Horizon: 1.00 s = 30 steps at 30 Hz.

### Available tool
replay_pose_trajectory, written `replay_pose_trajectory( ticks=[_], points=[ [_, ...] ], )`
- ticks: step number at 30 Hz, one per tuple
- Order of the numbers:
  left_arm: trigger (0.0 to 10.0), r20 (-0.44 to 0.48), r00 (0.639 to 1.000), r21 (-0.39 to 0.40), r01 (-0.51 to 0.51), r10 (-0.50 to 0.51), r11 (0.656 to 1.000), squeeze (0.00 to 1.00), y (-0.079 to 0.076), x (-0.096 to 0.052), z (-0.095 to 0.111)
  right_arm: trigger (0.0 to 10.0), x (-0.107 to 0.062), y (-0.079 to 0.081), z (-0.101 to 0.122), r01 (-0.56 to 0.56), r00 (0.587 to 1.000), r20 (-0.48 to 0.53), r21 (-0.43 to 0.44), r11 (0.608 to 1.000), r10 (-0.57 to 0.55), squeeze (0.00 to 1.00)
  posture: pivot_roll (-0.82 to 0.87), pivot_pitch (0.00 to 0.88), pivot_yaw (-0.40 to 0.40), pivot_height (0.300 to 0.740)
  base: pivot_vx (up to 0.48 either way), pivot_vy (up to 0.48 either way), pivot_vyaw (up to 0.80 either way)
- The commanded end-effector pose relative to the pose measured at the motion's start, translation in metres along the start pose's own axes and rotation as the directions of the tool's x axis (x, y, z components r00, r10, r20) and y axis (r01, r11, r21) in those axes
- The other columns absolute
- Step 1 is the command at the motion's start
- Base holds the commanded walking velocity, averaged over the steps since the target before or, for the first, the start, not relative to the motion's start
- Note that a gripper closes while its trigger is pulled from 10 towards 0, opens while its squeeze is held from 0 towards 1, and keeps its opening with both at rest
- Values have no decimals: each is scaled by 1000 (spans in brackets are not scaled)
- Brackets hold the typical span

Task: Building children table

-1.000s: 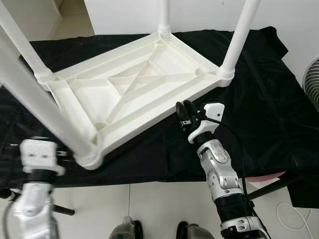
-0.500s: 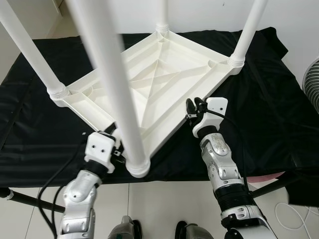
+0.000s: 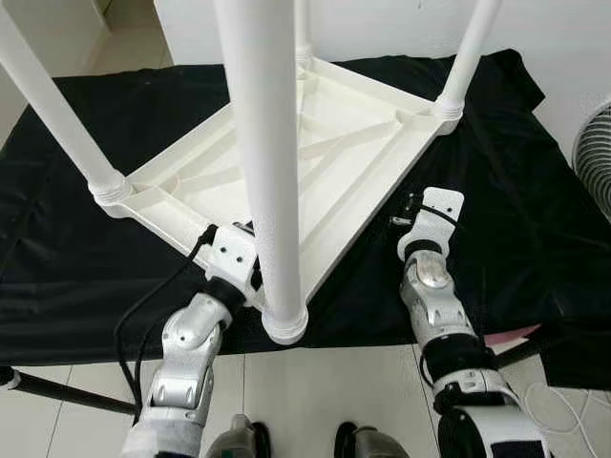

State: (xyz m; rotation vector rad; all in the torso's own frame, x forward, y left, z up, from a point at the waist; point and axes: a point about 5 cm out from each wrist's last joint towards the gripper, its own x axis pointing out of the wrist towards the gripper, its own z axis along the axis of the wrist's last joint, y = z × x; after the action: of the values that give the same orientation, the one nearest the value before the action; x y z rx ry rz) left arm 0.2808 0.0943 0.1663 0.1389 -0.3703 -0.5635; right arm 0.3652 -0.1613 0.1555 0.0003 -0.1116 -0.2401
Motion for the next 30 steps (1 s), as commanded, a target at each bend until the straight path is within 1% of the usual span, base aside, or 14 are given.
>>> replay_pose_trajectory(
  ticks=[1, 3, 7, 9, 11, 12, 17, 19, 21, 25, 29, 30],
  points=[
    [10000, -28, 995, -17, 99, -100, 995, 0, -8, -1, -6, 10000, 0, -1, -5, 13, 1000, -17, 4, 1000, -13, 0, -20, 111, 34, 740, 0, 0, 0],
    [10000, -16, 992, -28, 123, -123, 992, 0, -9, 4, -2, 10000, 8, 1, 1, -3, 1000, -6, -11, 1000, 3, 0, -25, 106, 32, 740, 0, 0, 0],
    [10000, -9, 991, -37, 132, -133, 991, 0, -10, 6, 0, 10000, 12, 1, 2, -7, 1000, -10, -12, 1000, 6, 0, -25, 102, 28, 740, 0, 0, 0],
    [10000, 10, 989, -80, 145, -144, 986, 0, -12, 9, 5, 10000, 19, 0, 6, -15, 1000, -21, -15, 1000, 14, 0, -26, 100, 25, 740, 0, 0, 0],
    [10000, 14, 988, -91, 153, -152, 984, 0, -12, 10, 7, 10000, 22, -1, 7, -13, 1000, -26, -16, 1000, 13, 0, -26, 101, 24, 740, 0, 0, 0],
    [10000, 18, 985, -92, 171, -170, 981, 0, -14, 12, 10, 10000, 27, -2, 9, -11, 999, -37, -18, 1000, 11, 0, -25, 103, 21, 740, 0, 0, 0],
    [10000, 28, 983, -87, 182, -180, 979, 0, -15, 14, 14, 10000, 32, -4, 10, -12, 998, -57, -19, 1000, 11, 0, -21, 104, 18, 740, 0, 0, 0],
    [10000, 38, 981, -90, 192, -189, 977, 0, -15, 15, 18, 10000, 35, -3, 9, -35, 996, -87, -12, 999, 34, 0, -21, 105, 19, 740, 0, 0, 0],
    [10000, 38, 981, -90, 192, -189, 977, 0, -15, 15, 18, 10000, 35, -3, 9, -35, 996, -87, -12, 999, 34, 0, -21, 105, 19, 740, 0, 0, 0],
    [10000, 49, 976, -96, 215, -211, 972, 0, -18, 17, 24, 10000, 36, 3, 7, -107, 987, -121, -8, 994, 105, 0, -22, 114, 23, 740, 0, 0, 0],
    [10000, 50, 975, -96, 220, -216, 971, 0, -18, 18, 25, 10000, 37, 5, 7, -123, 985, -123, -8, 992, 121, 0, -22, 114, 23, 740, 0, 0, 0],
    [10000, 55, 973, -99, 230, -225, 968, 0, -19, 18, 27, 10000, 37, 8, 7, -148, 981, -132, -14, 989, 145, 0, -20, 125, 28, 740, 0, 0, 0]
  ],
)
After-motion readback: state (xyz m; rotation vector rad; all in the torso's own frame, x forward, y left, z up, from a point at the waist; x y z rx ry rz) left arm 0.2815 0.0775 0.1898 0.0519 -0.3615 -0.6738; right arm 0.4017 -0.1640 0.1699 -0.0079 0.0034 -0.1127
